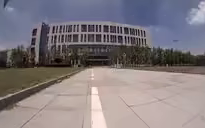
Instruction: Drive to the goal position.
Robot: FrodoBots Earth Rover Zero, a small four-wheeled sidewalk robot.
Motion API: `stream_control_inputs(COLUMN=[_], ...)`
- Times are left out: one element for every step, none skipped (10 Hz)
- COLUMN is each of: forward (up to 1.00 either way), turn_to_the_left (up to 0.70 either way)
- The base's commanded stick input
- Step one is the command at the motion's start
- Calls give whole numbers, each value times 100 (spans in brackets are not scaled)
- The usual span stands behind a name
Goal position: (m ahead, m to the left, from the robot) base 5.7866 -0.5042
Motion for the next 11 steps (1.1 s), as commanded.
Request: stream_control_inputs(forward=[50,50,50,50,50,50,50,50,50,50,50], turn_to_the_left=[0,0,0,0,0,0,0,0,0,0,0])
